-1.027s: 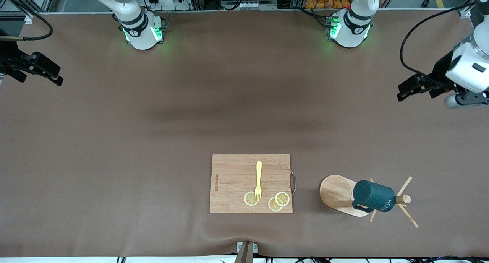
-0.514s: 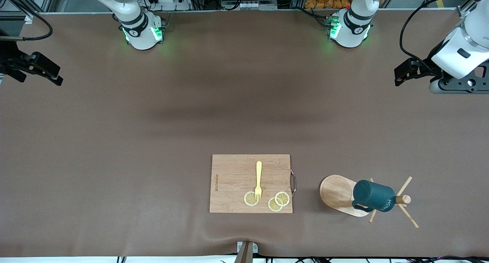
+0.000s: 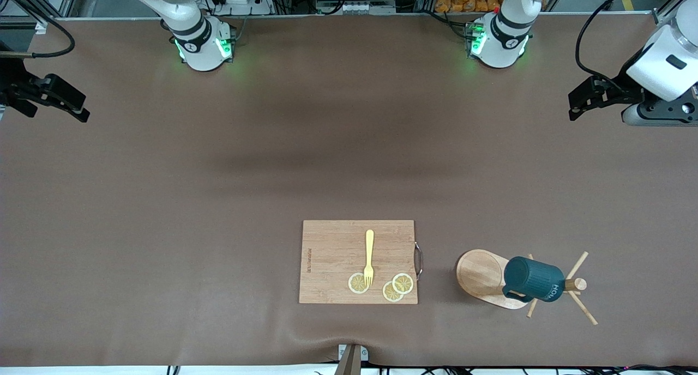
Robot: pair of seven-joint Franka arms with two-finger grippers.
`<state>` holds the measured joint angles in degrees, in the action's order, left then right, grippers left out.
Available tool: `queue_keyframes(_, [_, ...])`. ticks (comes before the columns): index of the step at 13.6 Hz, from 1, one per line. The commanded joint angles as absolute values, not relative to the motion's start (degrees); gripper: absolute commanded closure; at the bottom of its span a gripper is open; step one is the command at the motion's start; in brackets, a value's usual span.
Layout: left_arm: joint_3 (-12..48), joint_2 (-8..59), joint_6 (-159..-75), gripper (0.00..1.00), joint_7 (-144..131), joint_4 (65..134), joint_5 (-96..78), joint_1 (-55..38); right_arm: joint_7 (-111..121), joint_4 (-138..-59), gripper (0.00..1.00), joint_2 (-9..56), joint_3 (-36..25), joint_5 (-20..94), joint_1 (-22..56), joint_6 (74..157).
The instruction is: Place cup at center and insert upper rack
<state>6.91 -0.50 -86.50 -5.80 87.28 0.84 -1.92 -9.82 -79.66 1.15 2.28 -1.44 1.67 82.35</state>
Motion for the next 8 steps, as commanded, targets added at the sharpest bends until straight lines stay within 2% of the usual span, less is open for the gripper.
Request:
queue_keyframes(1, [7.64,-0.18,-85.43,0.0,-4.75,86.22,0.44,-2.29,-10.28,-79.72,0.0,0.35,2.2,-2.02,1.49,82.18])
queue_keyframes(8, [7.73,0.62,-85.43,0.0,-5.45,86.22,0.44,-2.28,-10.2,-79.72,0.0,0.35,2.2,-2.29,1.58,82.44])
